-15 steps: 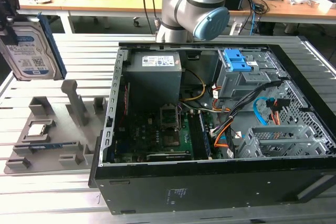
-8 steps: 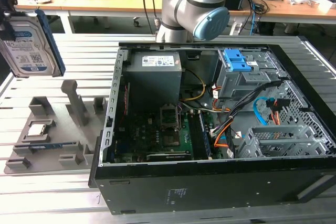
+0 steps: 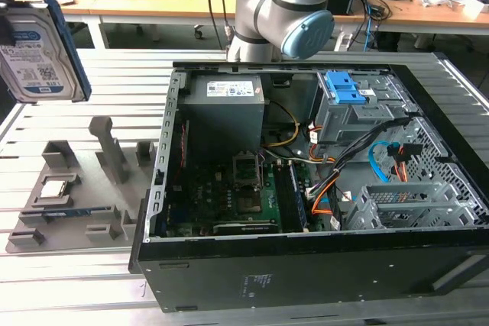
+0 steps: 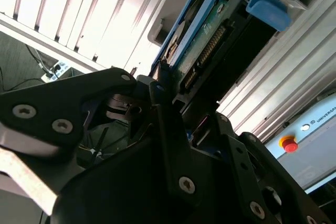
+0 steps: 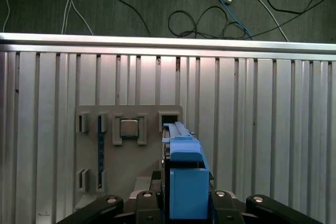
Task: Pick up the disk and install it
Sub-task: 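Pick up the disk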
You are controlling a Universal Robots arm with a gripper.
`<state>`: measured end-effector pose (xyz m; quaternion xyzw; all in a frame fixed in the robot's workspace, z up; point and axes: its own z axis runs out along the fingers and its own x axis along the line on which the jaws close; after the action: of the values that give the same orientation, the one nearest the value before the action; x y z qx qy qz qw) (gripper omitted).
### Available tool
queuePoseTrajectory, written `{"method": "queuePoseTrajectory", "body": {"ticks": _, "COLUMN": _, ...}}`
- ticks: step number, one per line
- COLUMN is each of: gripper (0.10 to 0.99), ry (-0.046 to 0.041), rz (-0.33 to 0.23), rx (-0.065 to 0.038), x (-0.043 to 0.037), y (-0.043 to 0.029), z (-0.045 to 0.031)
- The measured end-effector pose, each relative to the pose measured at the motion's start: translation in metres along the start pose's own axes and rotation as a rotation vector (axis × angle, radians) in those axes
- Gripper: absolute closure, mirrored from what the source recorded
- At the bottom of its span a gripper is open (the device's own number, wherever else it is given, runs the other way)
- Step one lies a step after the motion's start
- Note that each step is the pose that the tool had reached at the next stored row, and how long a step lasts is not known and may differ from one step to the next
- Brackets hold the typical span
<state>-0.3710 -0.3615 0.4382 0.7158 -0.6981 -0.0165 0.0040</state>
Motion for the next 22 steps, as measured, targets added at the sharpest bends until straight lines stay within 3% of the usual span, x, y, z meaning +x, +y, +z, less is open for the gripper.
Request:
{"method": "queuePoseTrajectory", "body": {"ticks": 9, "gripper": 0.722, "ry": 0.0000, "rz": 0.000, "rx": 0.000, "x": -0.0007, "y": 0.0005, "z": -0.0187}}
{"method": "queuePoseTrajectory", "body": {"ticks": 22, "gripper": 0.722, "ry": 0.0000, "rz": 0.000, "rx": 0.000, "x": -0.0011, "y": 0.0011, "z": -0.0372}}
